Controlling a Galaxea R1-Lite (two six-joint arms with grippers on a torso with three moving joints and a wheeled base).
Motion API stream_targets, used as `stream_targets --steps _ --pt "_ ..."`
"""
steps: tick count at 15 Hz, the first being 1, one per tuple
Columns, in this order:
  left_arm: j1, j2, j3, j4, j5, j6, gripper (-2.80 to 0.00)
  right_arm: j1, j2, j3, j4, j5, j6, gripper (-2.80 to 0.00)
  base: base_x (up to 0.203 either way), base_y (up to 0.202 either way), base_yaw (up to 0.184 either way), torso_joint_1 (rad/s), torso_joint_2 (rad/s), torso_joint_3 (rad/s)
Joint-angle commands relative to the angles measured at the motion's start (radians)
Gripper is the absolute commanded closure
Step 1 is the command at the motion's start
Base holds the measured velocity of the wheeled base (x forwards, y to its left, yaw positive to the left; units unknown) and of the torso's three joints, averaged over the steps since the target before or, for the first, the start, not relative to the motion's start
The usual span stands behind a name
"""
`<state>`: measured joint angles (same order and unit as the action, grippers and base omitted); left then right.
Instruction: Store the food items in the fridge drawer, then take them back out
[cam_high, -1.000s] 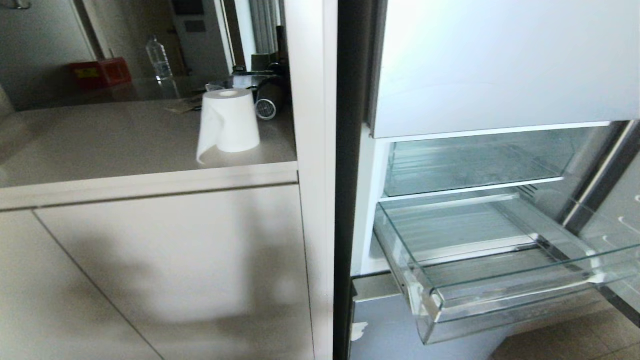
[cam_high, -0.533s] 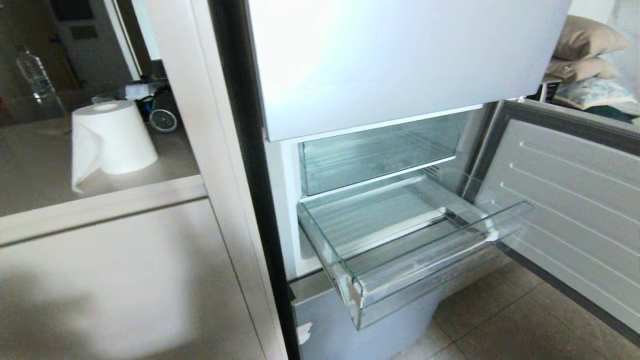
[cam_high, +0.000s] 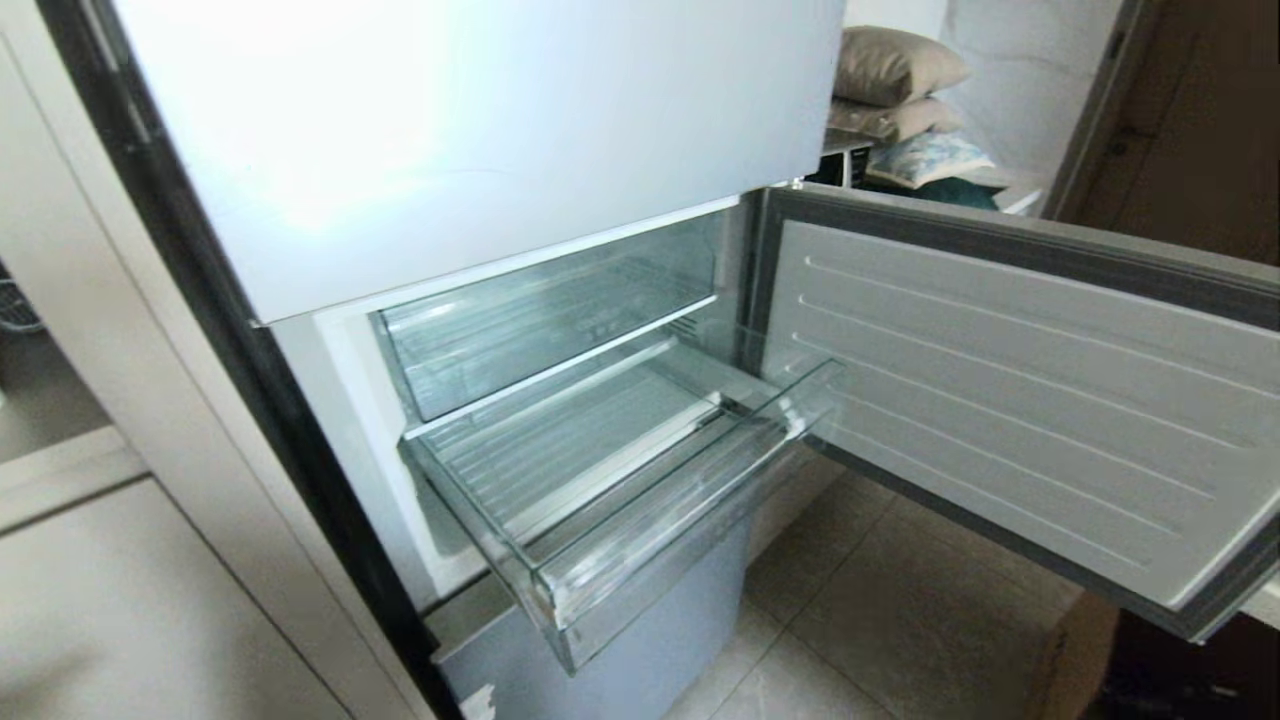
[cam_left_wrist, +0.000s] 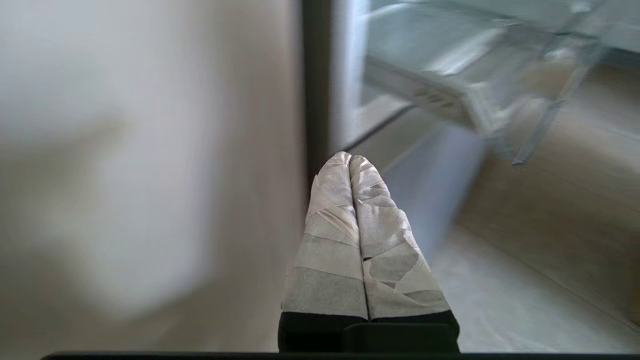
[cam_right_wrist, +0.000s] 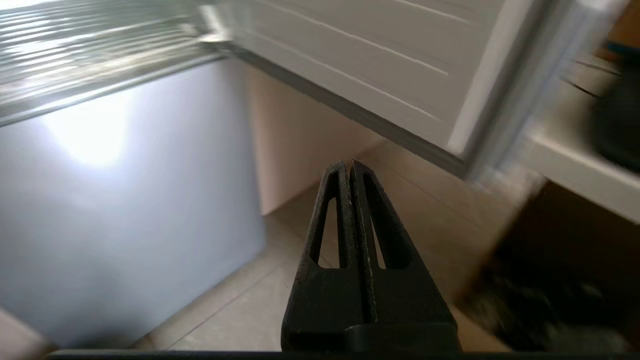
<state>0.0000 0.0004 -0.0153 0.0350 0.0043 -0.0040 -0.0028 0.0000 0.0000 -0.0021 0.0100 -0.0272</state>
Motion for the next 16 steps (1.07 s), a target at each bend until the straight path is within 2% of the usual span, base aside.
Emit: stream_targets --steps 1,4,6,8,11,13,16 --pt "0.0 0.0 0.0 0.0 0.0 -0.001 0.0 0.0 0.0 0.0 -0.001 0.001 0.009 0.0 0.001 0.009 -0.171 0.002 0.01 0.004" --pt "0.0 0.0 0.0 0.0 0.0 -0.001 0.0 0.0 0.0 0.0 -0.001 0.0 0.002 0.0 0.001 0.006 -0.131 0.001 0.01 0.007" --pt "0.0 0.0 0.0 0.0 0.0 -0.001 0.0 0.0 0.001 -0.024 -0.002 -0.022 -0.001 0.0 0.0 0.0 0.0 0.0 0.0 0.0" --pt "0.0 0.0 0.0 0.0 0.0 -0.001 0.0 -0.001 0.058 -0.14 0.004 -0.094 0.03 0.0 0.0 0.0 0.0 0.0 0.0 0.0" --pt "0.0 0.0 0.0 0.0 0.0 -0.001 0.0 -0.048 0.326 -0.299 0.029 -0.19 0.105 0.0 0.0 0.0 0.0 0.0 0.0 0.0" --pt "0.0 0.0 0.0 0.0 0.0 -0.001 0.0 -0.163 0.545 -0.401 0.036 -0.216 0.173 0.0 0.0 0.0 0.0 0.0 0.0 0.0" --pt "0.0 0.0 0.0 0.0 0.0 -0.001 0.0 -0.456 0.825 -0.487 -0.055 -0.171 0.227 0.0 0.0 0.0 0.0 0.0 0.0 0.0"
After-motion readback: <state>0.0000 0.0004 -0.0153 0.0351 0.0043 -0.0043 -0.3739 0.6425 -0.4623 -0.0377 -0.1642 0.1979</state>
